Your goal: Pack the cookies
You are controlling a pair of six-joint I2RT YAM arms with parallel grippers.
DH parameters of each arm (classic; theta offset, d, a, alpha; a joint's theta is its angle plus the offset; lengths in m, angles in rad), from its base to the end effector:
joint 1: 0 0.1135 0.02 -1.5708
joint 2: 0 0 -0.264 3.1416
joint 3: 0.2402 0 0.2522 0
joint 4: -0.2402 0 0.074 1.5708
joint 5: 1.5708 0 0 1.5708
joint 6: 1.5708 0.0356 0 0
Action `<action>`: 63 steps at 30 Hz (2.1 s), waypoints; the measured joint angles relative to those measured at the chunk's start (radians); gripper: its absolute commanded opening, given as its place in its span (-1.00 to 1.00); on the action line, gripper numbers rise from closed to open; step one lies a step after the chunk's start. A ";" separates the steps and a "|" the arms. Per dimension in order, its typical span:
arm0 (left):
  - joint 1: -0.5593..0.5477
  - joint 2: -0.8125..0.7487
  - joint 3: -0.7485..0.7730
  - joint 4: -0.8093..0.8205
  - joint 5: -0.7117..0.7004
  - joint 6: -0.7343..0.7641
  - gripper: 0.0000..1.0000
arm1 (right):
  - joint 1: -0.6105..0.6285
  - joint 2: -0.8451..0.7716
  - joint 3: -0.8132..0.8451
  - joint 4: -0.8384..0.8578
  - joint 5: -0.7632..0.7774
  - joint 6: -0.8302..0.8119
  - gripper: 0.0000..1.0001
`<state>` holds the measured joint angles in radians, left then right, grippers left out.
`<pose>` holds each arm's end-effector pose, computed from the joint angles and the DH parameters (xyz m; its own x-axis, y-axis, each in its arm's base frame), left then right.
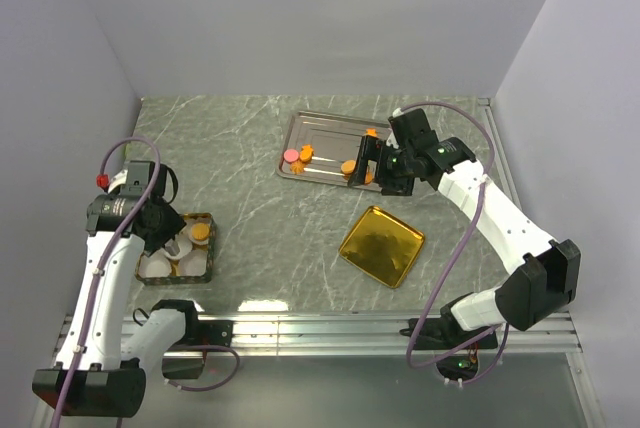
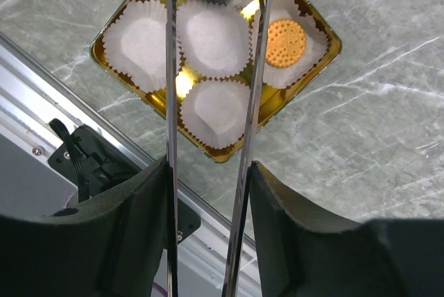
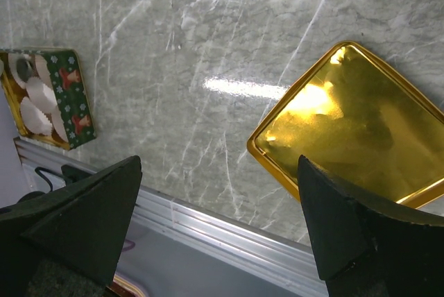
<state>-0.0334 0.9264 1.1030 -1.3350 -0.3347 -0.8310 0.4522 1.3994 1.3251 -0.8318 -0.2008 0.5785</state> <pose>0.1355 0.0072 0.3281 -0.5434 -0.6798 -0.4925 -0.7437 0.6619 -0.0932 0.2585 0.1335 0.3296 -0.8874 0.1646 -0.4306 -0.0640 0.8810 0.4687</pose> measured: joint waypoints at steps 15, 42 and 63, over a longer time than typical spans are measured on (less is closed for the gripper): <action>0.000 0.041 0.074 0.029 -0.005 0.034 0.25 | 0.000 0.008 -0.001 0.000 0.000 0.000 1.00; -0.288 0.553 0.430 0.367 0.257 0.188 0.01 | 0.000 -0.118 -0.026 -0.045 0.114 0.022 1.00; -0.463 1.053 0.753 0.468 0.359 0.298 0.04 | 0.000 -0.365 -0.109 -0.196 0.290 0.109 1.00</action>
<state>-0.4961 1.9793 1.8557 -0.8673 0.0246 -0.5335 0.4519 1.0348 1.2163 -1.0279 0.0887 0.6876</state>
